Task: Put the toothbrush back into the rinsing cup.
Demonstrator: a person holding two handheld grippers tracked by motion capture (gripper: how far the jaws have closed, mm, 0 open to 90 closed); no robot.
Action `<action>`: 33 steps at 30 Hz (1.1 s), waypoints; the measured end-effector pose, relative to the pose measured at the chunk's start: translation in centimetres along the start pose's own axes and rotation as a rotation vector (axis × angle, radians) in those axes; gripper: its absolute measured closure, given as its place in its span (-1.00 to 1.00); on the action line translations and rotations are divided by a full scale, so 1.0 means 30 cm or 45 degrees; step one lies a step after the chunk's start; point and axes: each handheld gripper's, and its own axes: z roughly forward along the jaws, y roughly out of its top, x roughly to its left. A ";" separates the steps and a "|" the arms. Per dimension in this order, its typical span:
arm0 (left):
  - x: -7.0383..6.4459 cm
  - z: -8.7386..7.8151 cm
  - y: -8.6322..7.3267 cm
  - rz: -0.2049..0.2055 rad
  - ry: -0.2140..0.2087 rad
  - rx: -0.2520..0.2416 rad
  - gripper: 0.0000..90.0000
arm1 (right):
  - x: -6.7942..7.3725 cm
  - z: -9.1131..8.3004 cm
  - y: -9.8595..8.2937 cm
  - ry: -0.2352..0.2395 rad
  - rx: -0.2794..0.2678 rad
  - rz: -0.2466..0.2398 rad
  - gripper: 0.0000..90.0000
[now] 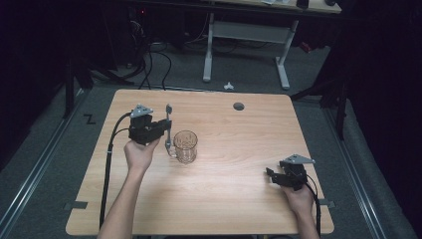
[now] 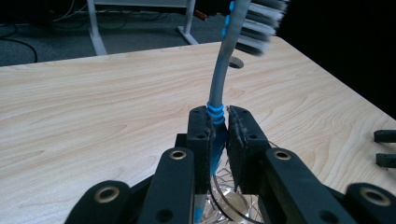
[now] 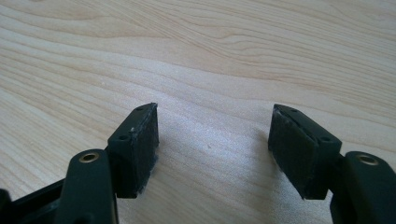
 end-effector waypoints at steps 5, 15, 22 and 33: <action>0.005 -0.003 -0.010 -0.008 0.000 0.000 0.77 | 0.000 0.000 0.000 0.000 0.000 0.000 -0.25; 0.013 -0.005 -0.037 -0.022 0.002 0.005 0.77 | 0.000 0.000 0.000 0.000 0.000 0.000 -0.25; 0.016 -0.002 -0.054 -0.029 0.002 0.002 0.77 | 0.000 0.000 0.000 0.000 0.000 0.000 -0.25; 0.017 0.009 -0.081 -0.038 0.004 0.003 0.77 | 0.000 0.000 0.000 0.000 0.000 0.000 -0.24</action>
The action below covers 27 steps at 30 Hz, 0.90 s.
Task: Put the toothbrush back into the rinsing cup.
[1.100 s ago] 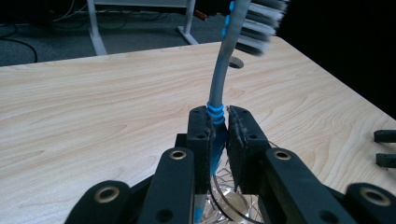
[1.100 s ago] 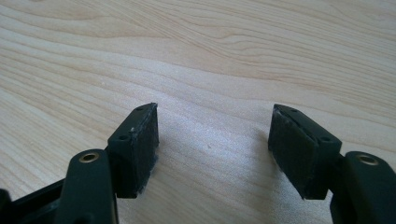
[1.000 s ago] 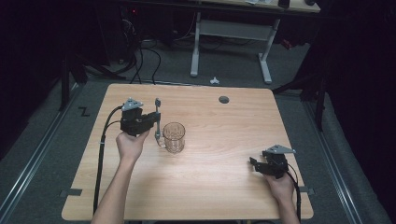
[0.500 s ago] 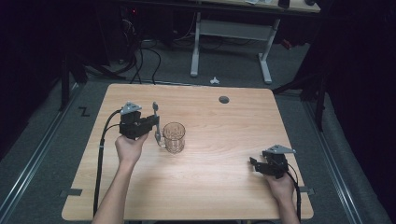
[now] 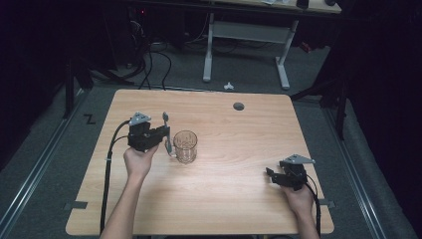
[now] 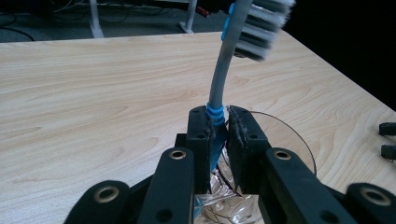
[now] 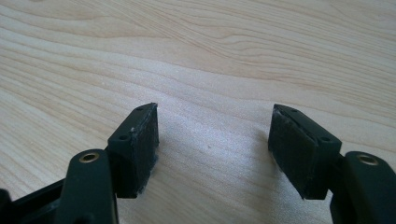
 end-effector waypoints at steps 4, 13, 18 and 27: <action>0.003 0.005 -0.009 -0.009 -0.001 -0.002 0.77 | 0.000 0.000 0.000 0.000 0.000 0.000 -0.25; 0.005 0.012 -0.027 -0.017 -0.006 -0.010 0.77 | 0.000 0.000 0.000 0.000 0.000 0.000 -0.25; 0.000 0.014 -0.031 0.000 -0.003 -0.019 0.77 | 0.000 0.000 0.000 0.000 0.000 0.000 -0.25; -0.012 0.022 -0.036 0.028 0.002 -0.029 0.77 | 0.000 0.000 0.000 0.000 0.000 0.000 -0.25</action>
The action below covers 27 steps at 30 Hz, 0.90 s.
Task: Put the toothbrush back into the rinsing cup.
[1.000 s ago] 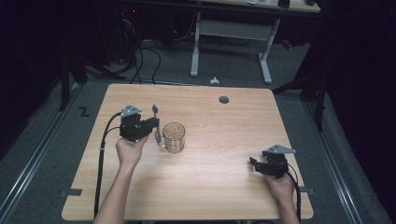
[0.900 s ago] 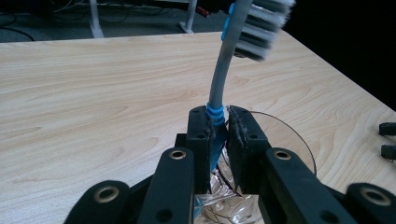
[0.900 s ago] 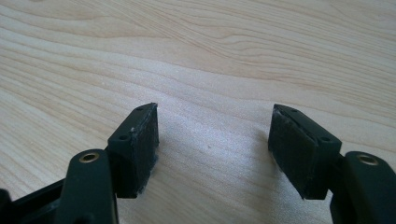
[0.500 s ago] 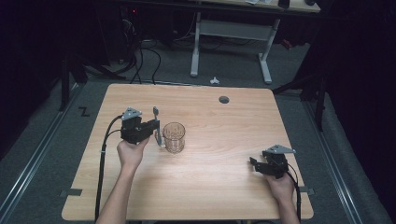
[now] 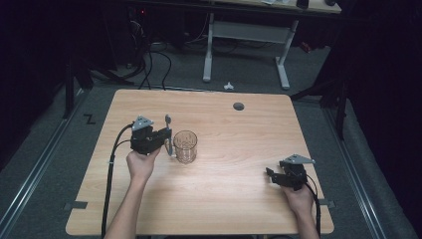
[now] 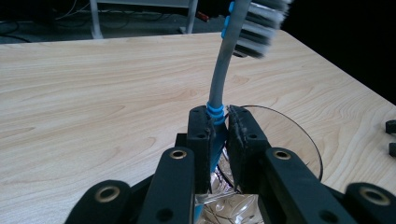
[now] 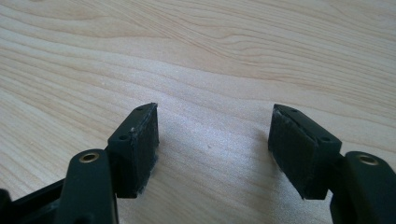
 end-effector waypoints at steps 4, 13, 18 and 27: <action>0.002 0.001 -0.008 -0.010 -0.005 -0.018 0.78 | 0.000 0.000 0.000 0.000 0.000 0.001 -0.25; 0.003 -0.006 -0.021 -0.009 -0.003 -0.047 0.78 | 0.000 0.000 0.000 0.000 0.000 0.000 -0.25; 0.003 -0.010 -0.027 -0.018 -0.006 -0.047 0.77 | 0.000 0.000 0.000 0.000 0.000 0.000 -0.25; 0.000 -0.010 -0.031 0.001 0.008 -0.043 0.77 | 0.000 0.000 0.000 0.000 0.000 0.000 -0.25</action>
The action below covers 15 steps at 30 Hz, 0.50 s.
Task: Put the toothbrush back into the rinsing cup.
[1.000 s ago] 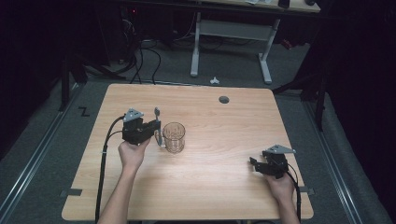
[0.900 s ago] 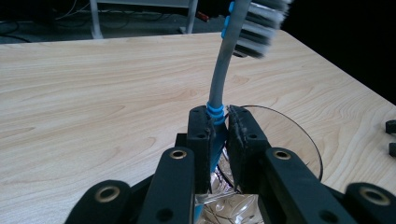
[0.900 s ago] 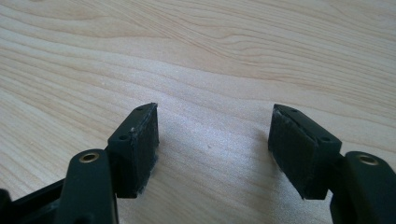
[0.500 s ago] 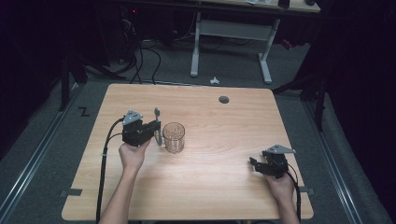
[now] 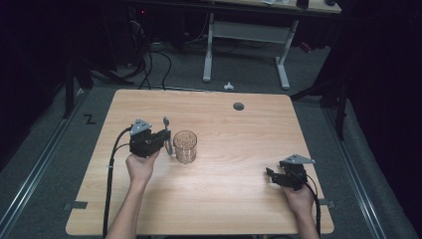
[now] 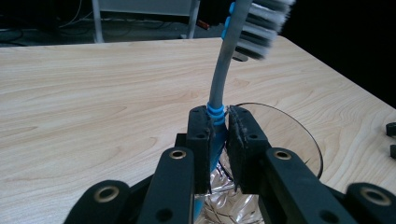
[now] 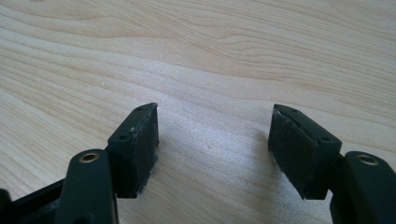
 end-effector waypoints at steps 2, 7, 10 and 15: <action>-0.002 0.003 -0.001 0.004 -0.001 0.007 0.77 | 0.000 0.000 0.000 0.000 0.000 0.000 -0.25; -0.003 0.009 -0.004 0.006 0.001 0.021 0.77 | 0.000 0.000 0.000 0.000 0.000 0.001 -0.25; -0.002 0.011 -0.006 0.006 0.004 0.035 0.77 | 0.000 0.000 0.000 0.000 0.000 0.000 -0.25; -0.002 0.017 -0.008 0.005 0.005 0.047 0.76 | 0.000 0.000 0.000 0.000 0.000 0.000 -0.25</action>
